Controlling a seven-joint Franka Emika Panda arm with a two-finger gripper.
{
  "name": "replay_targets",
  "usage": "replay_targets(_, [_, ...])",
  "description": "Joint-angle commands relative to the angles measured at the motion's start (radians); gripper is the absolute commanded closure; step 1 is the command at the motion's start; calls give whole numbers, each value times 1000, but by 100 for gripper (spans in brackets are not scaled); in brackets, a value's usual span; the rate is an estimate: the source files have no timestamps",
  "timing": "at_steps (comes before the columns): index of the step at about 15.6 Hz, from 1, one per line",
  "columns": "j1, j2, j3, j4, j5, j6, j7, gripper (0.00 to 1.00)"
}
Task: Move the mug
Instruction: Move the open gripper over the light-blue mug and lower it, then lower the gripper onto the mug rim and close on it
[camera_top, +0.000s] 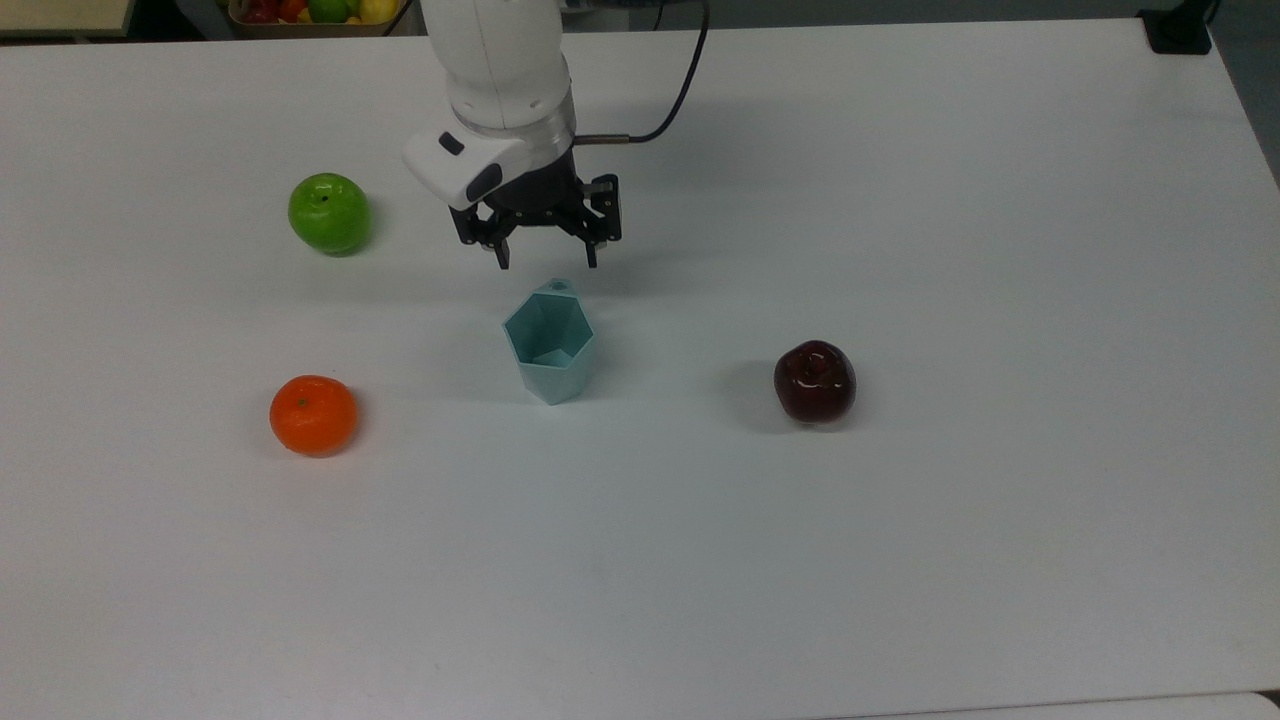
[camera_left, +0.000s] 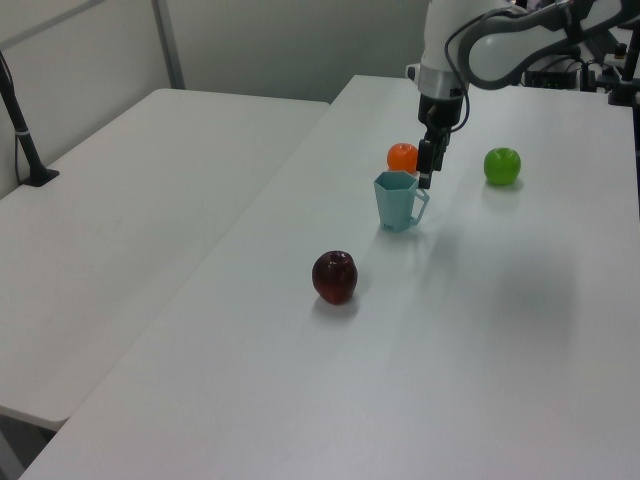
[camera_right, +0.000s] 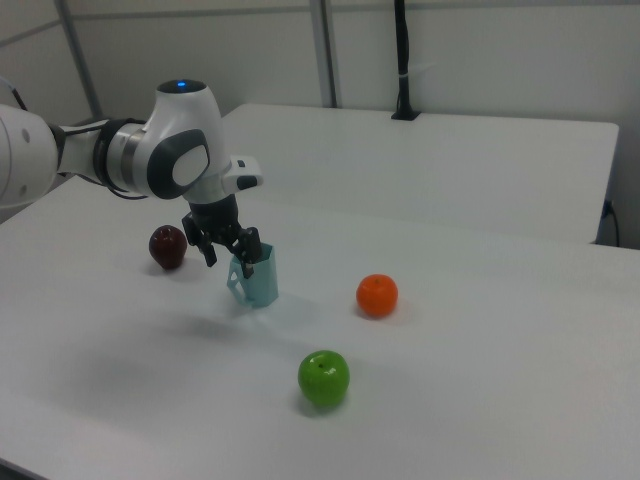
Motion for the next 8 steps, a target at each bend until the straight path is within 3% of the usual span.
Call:
replay_targets(1, [26,23,-6,-9,-45,57,66,22])
replay_targets(8, [46,60,-6,-12,-85,85,102,34])
